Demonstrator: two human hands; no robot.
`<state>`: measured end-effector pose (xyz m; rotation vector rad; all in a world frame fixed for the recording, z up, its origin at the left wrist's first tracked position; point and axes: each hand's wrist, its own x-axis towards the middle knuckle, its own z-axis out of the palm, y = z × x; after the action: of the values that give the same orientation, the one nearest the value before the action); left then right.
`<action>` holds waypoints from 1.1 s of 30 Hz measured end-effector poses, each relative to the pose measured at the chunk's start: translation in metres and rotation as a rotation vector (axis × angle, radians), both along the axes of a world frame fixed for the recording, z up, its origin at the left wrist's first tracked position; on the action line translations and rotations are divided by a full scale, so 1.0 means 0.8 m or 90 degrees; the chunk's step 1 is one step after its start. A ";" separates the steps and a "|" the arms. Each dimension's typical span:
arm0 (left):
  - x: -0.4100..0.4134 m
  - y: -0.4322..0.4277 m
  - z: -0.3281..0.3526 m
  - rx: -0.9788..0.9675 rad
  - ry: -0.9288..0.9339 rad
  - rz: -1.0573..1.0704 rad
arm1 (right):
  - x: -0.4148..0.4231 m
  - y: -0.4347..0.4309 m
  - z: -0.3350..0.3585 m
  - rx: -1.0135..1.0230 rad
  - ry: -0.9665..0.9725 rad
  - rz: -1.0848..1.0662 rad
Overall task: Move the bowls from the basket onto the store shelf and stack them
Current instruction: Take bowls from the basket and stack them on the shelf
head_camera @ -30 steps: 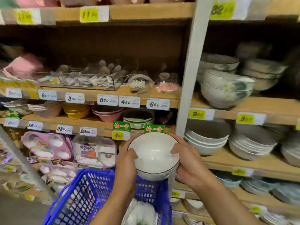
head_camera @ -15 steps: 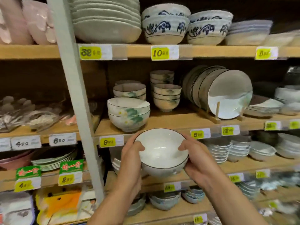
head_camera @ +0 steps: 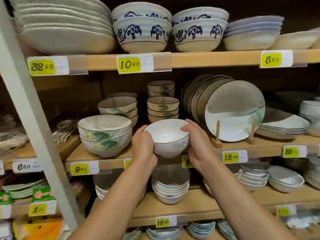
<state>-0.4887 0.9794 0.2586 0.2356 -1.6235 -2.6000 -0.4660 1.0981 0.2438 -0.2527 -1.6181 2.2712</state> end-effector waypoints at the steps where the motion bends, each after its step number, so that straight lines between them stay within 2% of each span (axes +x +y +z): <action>1: -0.004 0.004 -0.001 -0.004 0.004 0.008 | -0.002 -0.005 -0.006 0.036 0.002 -0.011; 4: -0.018 0.012 -0.004 -0.002 0.016 0.002 | -0.014 -0.017 -0.020 0.075 0.011 -0.059; 9: -0.042 0.003 -0.004 -0.041 0.048 -0.127 | -0.041 -0.004 -0.009 -0.016 -0.002 -0.095; 13: -0.054 -0.003 -0.007 -0.077 0.046 -0.199 | -0.054 0.016 -0.001 -0.059 -0.059 -0.101; 16: -0.062 -0.005 -0.005 -0.051 0.007 -0.236 | -0.059 0.027 0.003 -0.110 -0.091 -0.052; 20: -0.069 -0.007 0.003 0.019 -0.030 -0.284 | -0.065 0.034 0.014 -0.122 -0.137 0.092; 23: -0.073 -0.002 0.006 0.023 -0.027 -0.258 | -0.075 0.041 0.020 -0.119 -0.159 0.181; 25: -0.077 0.002 0.006 0.023 -0.031 -0.198 | -0.081 0.043 0.022 -0.118 -0.157 0.193; 29: -0.085 0.012 0.010 0.081 -0.037 -0.108 | -0.088 0.028 0.003 -0.120 -0.029 0.120; 33: -0.090 0.018 0.001 0.062 0.001 -0.052 | -0.089 0.004 -0.021 0.001 0.062 0.012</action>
<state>-0.5604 0.9935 0.2592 0.1769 -1.5391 -2.7424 -0.5370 1.1014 0.2270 -0.1252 -1.5784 2.2591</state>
